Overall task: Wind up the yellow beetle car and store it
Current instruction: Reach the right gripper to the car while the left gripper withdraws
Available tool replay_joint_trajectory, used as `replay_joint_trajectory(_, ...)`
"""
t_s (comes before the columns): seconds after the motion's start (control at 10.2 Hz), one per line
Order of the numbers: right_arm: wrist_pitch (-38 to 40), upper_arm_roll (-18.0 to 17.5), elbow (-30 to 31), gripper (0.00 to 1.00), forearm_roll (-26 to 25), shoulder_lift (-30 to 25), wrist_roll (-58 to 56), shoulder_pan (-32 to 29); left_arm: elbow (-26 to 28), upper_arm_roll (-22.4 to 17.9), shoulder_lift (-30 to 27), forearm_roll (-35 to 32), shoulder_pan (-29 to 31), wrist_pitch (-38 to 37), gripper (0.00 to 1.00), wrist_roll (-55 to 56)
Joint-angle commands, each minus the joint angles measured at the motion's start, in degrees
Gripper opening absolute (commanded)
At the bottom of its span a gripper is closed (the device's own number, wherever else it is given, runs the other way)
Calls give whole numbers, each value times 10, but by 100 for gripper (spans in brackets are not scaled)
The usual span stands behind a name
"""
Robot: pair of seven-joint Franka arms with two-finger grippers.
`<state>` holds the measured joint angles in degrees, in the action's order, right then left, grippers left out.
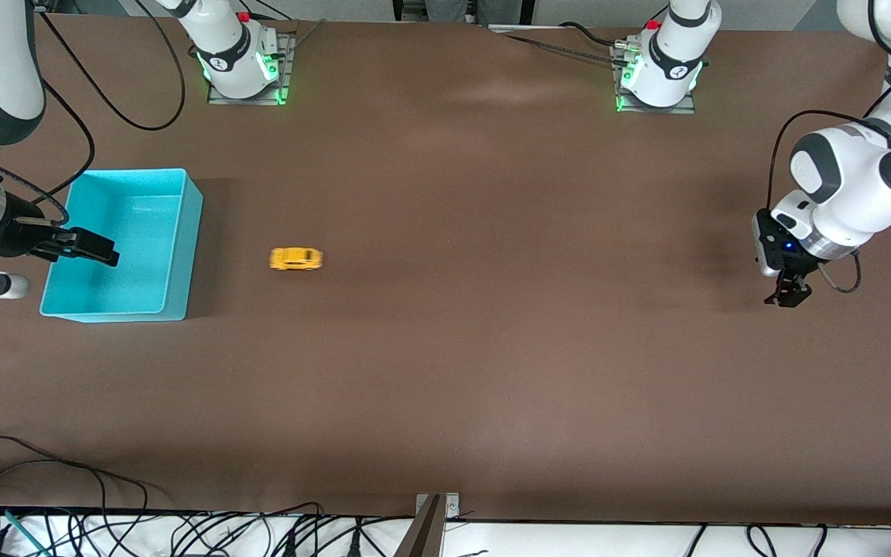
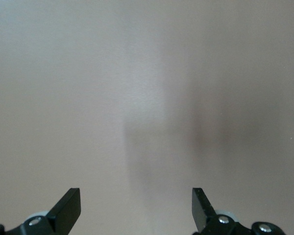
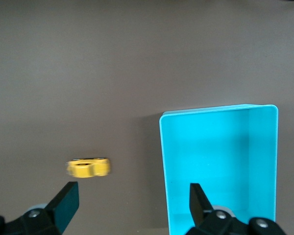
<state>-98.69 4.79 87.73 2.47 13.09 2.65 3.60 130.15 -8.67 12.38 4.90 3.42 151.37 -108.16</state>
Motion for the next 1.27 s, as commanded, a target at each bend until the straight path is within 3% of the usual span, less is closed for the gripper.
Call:
replay_joint_trajectory(0.0,-5,-1,3,100,11,-3,-2,-4,9,-1,-52,19,-4,-14,100,-10)
replay_joint_trajectory(0.29,-10,-5,13,100,11,-3,-3,-2,8,-1,-81,20,-4,-26,100,-9)
replay_joint_trajectory(0.59,-46,-26,37,100,11,-3,-158,4,-1,-1,-130,20,-4,-73,100,-10)
replay_joint_trajectory(0.88,-58,-48,86,100,11,-2,-331,4,-87,-5,-137,21,-5,-172,100,-8)
replay_joint_trajectory(1.17,-109,-48,180,100,24,-3,-521,3,-163,-3,-147,18,-10,-253,100,102)
